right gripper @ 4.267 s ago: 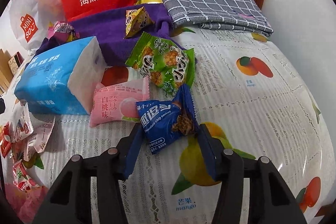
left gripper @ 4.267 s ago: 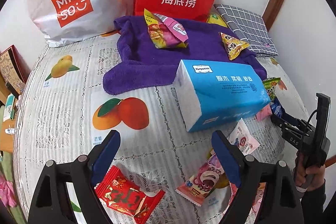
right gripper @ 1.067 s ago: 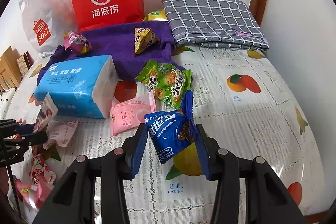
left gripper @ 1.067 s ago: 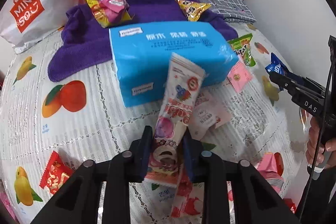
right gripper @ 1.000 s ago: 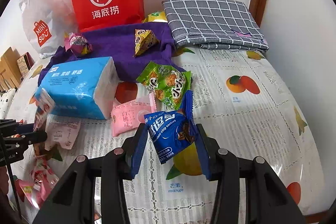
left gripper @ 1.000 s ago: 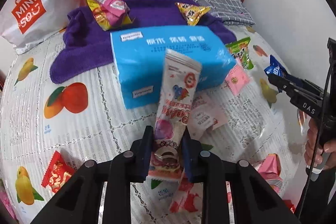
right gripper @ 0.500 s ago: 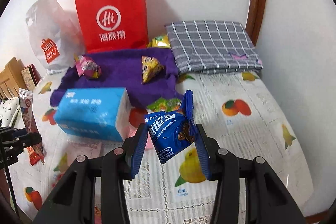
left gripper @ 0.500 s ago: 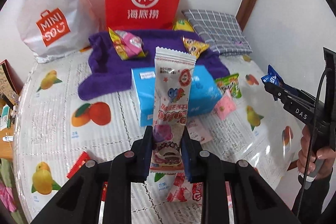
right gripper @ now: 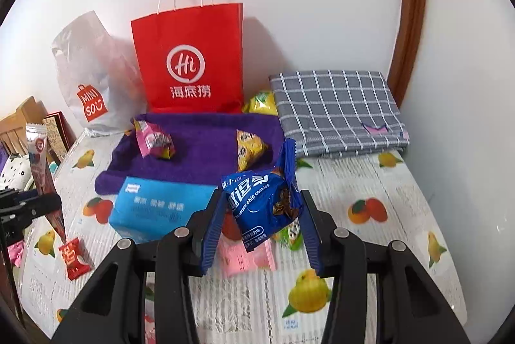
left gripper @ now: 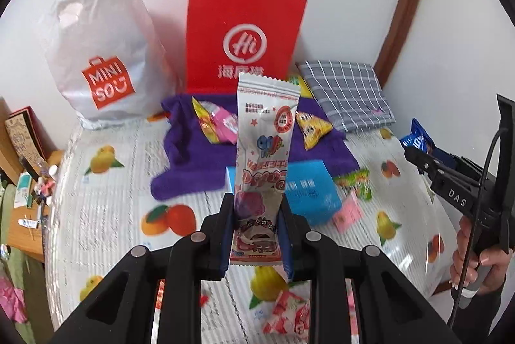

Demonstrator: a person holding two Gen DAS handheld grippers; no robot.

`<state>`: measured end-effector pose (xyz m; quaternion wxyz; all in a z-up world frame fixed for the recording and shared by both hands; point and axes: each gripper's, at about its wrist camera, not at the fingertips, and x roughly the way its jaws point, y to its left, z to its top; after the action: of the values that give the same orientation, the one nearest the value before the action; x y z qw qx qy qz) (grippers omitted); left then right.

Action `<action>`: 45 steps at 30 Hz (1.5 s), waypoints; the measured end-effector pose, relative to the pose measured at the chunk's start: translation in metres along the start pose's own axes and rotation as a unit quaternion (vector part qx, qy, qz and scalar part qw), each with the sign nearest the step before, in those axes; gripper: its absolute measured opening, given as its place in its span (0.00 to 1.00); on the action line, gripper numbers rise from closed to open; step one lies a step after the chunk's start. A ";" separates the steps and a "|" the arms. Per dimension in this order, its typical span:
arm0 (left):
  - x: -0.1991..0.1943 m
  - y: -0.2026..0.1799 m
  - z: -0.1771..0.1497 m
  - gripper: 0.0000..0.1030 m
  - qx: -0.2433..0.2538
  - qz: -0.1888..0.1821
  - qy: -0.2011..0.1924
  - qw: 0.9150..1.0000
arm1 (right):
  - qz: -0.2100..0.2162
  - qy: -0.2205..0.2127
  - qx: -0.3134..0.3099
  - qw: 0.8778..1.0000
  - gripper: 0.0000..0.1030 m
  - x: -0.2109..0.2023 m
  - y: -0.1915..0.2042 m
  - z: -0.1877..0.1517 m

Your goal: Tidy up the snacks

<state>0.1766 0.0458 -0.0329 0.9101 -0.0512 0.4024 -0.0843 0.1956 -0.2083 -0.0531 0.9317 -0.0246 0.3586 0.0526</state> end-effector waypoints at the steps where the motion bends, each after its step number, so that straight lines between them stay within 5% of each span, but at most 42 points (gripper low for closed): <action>1: 0.000 0.001 0.004 0.23 -0.002 0.003 -0.003 1.000 | 0.000 -0.001 -0.001 1.000 0.44 0.000 0.001 0.003; 21: 0.016 0.006 0.045 0.23 0.003 0.014 -0.020 1.000 | 0.014 0.004 -0.001 1.000 0.44 0.030 0.004 0.032; 45: 0.109 0.022 0.107 0.23 0.025 0.028 0.002 0.999 | 0.029 0.031 -0.014 0.999 0.44 0.131 0.018 0.075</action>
<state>0.3300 0.0487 -0.0435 0.9124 -0.0168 0.4029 -0.0695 0.3403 -0.1735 -0.0859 0.9176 -0.0284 0.3875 0.0837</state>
